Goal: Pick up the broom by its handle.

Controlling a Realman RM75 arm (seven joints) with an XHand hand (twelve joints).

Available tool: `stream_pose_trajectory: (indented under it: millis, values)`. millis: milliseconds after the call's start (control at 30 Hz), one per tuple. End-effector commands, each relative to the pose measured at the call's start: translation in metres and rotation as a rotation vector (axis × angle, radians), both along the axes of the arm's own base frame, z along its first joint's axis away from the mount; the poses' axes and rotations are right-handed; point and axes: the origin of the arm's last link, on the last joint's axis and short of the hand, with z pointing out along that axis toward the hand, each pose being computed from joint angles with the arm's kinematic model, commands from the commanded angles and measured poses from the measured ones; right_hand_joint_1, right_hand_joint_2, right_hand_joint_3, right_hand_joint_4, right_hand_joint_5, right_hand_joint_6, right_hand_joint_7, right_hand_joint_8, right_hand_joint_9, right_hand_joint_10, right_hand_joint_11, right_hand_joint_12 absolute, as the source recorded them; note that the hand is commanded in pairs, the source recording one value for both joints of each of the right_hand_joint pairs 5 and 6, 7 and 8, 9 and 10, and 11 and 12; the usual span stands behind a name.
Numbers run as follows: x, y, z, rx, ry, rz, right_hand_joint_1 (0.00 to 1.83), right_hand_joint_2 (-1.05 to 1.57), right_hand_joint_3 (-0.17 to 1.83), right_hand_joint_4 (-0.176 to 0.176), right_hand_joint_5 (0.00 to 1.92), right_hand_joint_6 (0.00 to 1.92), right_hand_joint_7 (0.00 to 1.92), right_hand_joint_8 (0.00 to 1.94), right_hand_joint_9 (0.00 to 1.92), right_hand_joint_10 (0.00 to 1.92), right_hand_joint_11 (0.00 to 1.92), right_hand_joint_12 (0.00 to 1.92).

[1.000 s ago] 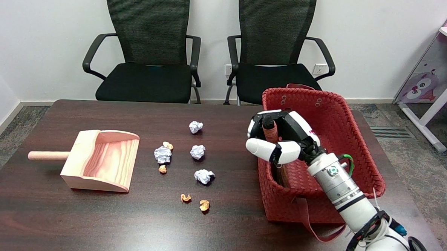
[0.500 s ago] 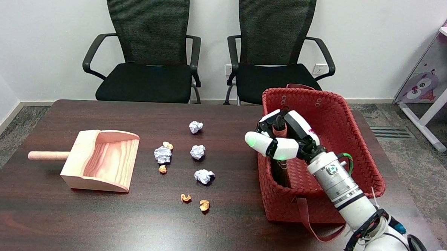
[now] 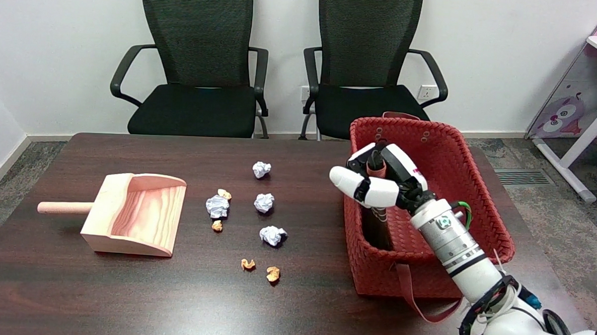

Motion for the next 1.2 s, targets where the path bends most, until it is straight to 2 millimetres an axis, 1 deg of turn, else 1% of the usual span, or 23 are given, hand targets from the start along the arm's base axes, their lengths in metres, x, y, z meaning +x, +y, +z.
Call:
stream_pose_trajectory:
  millis: [33,100,167,233,300,333,400,467,700,900,967,1000,1200]
  values:
    - [0.009,-0.01,0.005,-0.016,-0.006,0.014,0.9,0.87,0.76,0.176,1.92,1.92,1.92,1.92,1.92,1.92,1.92,1.92]
    - [0.011,-0.012,0.007,-0.02,-0.007,0.016,0.9,1.0,0.8,0.176,1.92,1.92,1.92,1.92,1.92,1.92,1.92,1.92]
    - [0.013,-0.013,0.008,-0.024,-0.006,0.02,0.89,1.24,0.82,0.176,1.92,1.92,1.92,1.92,1.92,1.92,1.92,1.92]
    - [0.017,-0.016,0.009,-0.027,-0.006,0.027,0.88,1.39,0.83,0.176,1.92,1.92,1.92,1.92,1.92,1.92,1.92,1.92]
    - [0.02,-0.017,0.01,-0.033,-0.002,0.037,0.83,1.54,0.86,0.176,1.92,1.92,1.92,1.92,1.92,1.92,1.92,1.92]
    - [0.022,-0.018,0.011,-0.038,0.003,0.042,0.94,1.57,0.88,0.176,1.92,1.92,1.92,1.92,1.92,1.92,1.92,1.92]
    - [0.026,-0.019,0.013,-0.05,0.004,0.052,1.0,1.57,0.91,0.176,1.92,1.92,1.92,1.92,1.92,1.92,1.92,1.92]
    - [0.029,-0.019,0.014,-0.062,0.004,0.057,1.02,1.57,0.94,0.176,1.92,1.92,1.92,1.92,1.92,1.92,1.92,1.92]
    - [0.045,-0.021,0.022,-0.132,-0.011,0.106,1.03,1.57,1.01,0.176,1.92,1.92,1.92,1.92,1.92,1.92,1.92,1.92]
    - [0.07,-0.024,0.027,-0.249,0.043,0.128,1.03,1.57,1.04,0.176,1.92,1.92,1.92,1.92,1.92,1.92,1.92,1.92]
    - [0.083,-0.024,0.028,-0.3,0.087,0.139,1.03,1.57,1.05,0.176,1.92,1.92,1.92,1.92,1.92,1.92,1.92,1.92]
    - [0.085,-0.024,0.029,-0.315,0.099,0.137,1.03,1.57,1.05,0.176,1.92,1.92,1.92,1.92,1.92,1.92,1.92,1.92]
    - [0.111,-0.022,0.025,-0.4,0.173,0.132,1.02,1.57,1.06,0.176,1.92,1.92,1.92,1.92,1.92,1.92,1.92,1.92]
